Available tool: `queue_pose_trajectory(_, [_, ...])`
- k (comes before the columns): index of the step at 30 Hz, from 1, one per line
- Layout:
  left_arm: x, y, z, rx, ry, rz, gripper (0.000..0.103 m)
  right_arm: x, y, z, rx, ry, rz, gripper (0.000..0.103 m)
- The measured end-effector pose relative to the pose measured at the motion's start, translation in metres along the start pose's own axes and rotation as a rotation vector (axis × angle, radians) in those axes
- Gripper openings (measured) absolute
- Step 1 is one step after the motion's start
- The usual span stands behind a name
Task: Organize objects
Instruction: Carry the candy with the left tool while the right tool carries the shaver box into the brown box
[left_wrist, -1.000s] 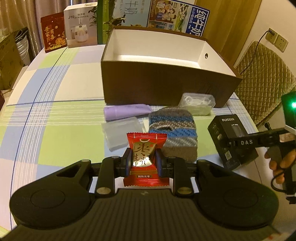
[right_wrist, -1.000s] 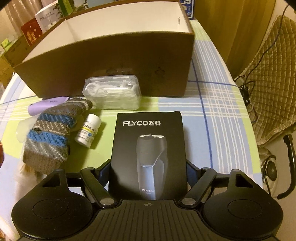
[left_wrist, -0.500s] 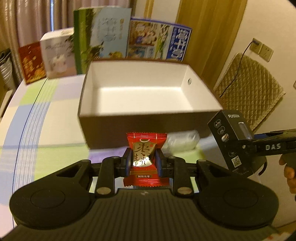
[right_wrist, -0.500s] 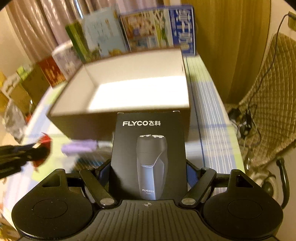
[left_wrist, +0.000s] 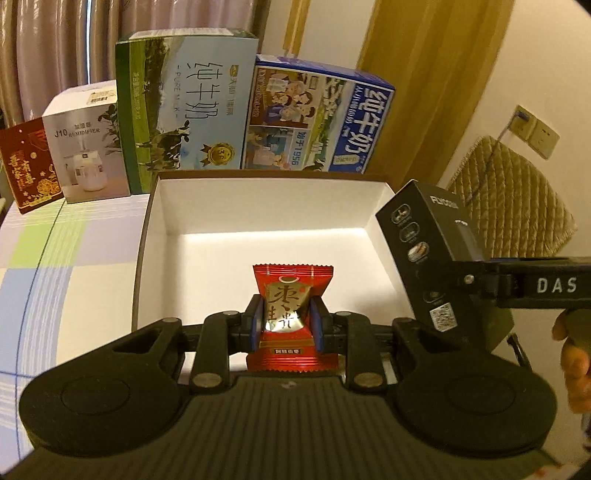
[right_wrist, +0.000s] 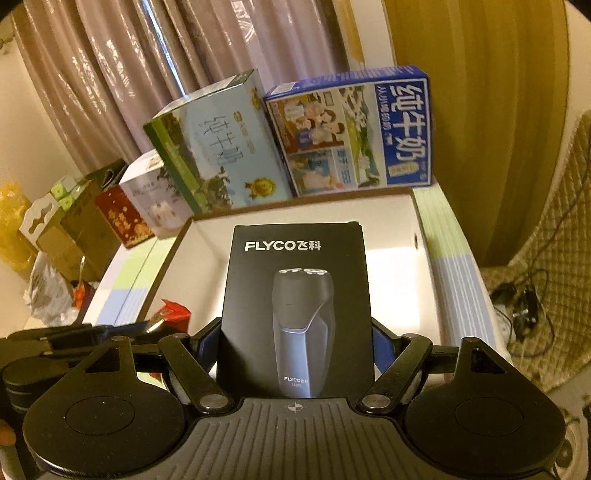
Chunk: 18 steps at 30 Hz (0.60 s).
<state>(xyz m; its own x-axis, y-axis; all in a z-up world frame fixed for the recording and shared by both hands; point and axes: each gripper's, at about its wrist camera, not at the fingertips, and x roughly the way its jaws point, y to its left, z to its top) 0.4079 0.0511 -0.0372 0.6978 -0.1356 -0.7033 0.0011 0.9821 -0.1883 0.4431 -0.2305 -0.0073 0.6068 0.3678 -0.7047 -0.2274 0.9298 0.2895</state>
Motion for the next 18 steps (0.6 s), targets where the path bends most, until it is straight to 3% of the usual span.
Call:
queue_pose_trajectory(8, [0.063,0.014,0.018,-0.054,0.094,0.035,0.022,0.065,-0.016,0.021,0.040,0.054,-0.054,0.076])
queue_pose_trajectory(18, [0.121,0.018,0.015,-0.063,0.197,0.049,0.022,0.138,-0.039,0.012,0.063,0.187,-0.116,0.076])
